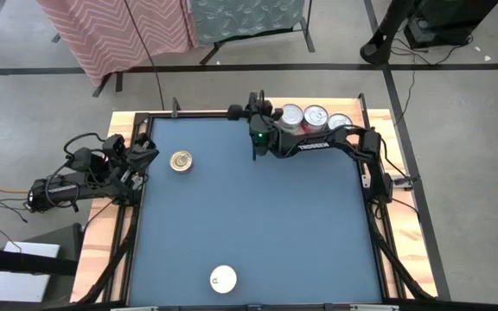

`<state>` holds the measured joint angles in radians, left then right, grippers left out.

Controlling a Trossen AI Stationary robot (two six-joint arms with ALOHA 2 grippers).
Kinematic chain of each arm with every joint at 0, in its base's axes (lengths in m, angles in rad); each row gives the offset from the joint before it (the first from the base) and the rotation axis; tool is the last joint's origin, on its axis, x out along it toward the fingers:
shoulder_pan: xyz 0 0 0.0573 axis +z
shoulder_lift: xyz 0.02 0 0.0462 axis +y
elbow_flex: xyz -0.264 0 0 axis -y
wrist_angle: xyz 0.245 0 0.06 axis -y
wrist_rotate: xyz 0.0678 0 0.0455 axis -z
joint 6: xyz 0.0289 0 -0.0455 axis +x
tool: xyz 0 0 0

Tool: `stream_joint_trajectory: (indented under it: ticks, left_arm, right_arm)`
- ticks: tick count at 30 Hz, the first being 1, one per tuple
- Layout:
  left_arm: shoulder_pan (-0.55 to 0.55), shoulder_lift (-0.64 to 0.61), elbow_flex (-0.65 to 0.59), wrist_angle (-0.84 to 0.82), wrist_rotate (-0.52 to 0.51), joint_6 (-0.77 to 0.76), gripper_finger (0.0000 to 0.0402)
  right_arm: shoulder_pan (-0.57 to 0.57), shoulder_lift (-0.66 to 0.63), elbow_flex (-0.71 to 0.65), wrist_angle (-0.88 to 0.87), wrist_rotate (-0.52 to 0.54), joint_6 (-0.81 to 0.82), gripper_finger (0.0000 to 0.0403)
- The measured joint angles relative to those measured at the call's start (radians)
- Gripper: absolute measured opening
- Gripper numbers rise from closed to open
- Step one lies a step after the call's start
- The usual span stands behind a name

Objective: Stack canned seafood by type on shelf
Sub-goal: Adjust the stacked tuna cans on the shelf

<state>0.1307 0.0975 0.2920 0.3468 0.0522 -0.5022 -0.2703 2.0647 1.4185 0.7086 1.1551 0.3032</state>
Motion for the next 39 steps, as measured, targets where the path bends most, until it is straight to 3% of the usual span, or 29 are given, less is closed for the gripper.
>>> stream_joint_trajectory:
  ticks: [10,20,35,39]
  left_arm:
    - [0.000,0.000,0.000,0.000,0.003,0.000,0.0004]
    - [0.000,0.000,0.000,0.000,0.003,0.000,0.0004]
    - [0.000,0.000,0.000,0.000,0.005,0.003,0.0004]
    - [0.000,0.000,0.000,0.000,0.005,0.003,0.0004]
  right_arm:
    - [0.020,0.000,0.000,0.000,0.109,-0.075,0.0002]
    - [0.037,0.000,0.000,0.000,0.143,-0.132,0.0002]
    - [0.060,0.000,-0.001,0.016,0.413,-0.314,0.0002]
    - [0.059,0.000,-0.001,0.031,0.416,-0.356,0.0002]
